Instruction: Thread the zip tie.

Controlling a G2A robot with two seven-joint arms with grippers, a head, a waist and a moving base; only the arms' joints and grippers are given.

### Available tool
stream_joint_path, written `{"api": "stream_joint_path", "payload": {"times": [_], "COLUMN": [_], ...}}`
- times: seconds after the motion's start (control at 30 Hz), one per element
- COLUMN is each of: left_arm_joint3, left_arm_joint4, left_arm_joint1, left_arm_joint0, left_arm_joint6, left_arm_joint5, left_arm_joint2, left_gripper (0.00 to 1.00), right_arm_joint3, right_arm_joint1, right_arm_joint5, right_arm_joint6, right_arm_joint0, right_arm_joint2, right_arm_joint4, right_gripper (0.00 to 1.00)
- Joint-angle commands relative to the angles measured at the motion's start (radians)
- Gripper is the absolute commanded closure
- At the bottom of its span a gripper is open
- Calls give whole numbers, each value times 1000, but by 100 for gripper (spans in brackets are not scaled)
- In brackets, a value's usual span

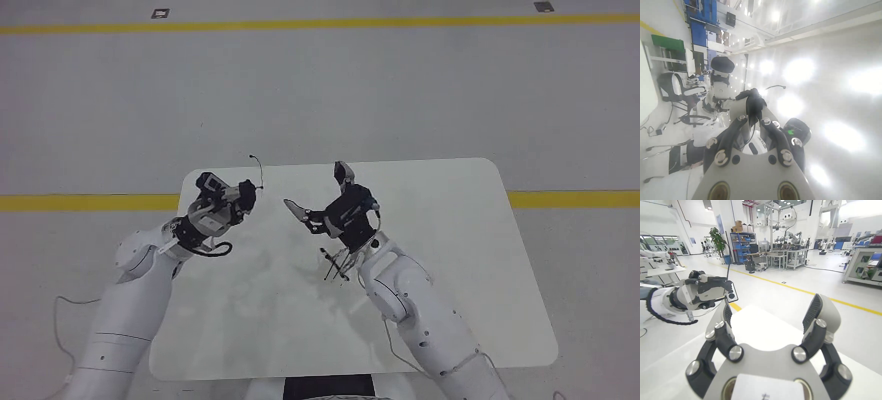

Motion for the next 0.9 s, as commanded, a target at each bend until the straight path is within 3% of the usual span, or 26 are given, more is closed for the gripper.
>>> {"api": "stream_joint_path", "payload": {"times": [0.0, 0.2, 0.3, 0.57, 0.67, 0.87], "left_arm_joint3": [-2, 4, 12, 2, 2, 2], "left_arm_joint4": [-88, -218, -274, -258, -258, -258], "left_arm_joint1": [-4, -3, -3, -1, -1, -1], "left_arm_joint0": [5, 26, 32, 30, 30, 30], "left_arm_joint6": [34, 41, 53, 66, 66, 66], "left_arm_joint5": [64, 247, 303, 288, 288, 288], "left_arm_joint2": [8, 20, 23, 23, 23, 23], "left_gripper": [100, 100, 100, 100, 100, 100], "right_arm_joint3": [3, 30, 54, 58, 51, 80], "right_arm_joint1": [1, -3, -3, -2, 1, 1], "right_arm_joint5": [-1, 39, 70, 73, 50, 59], "right_arm_joint6": [2, -42, -86, -90, -78, -87], "right_arm_joint0": [3, 21, 30, 33, 50, 78], "right_arm_joint2": [-13, -47, -64, -69, -89, -125], "right_arm_joint4": [-62, -141, -159, -159, -159, -159], "right_gripper": [0, 0, 0, 0, 0, 0]}}
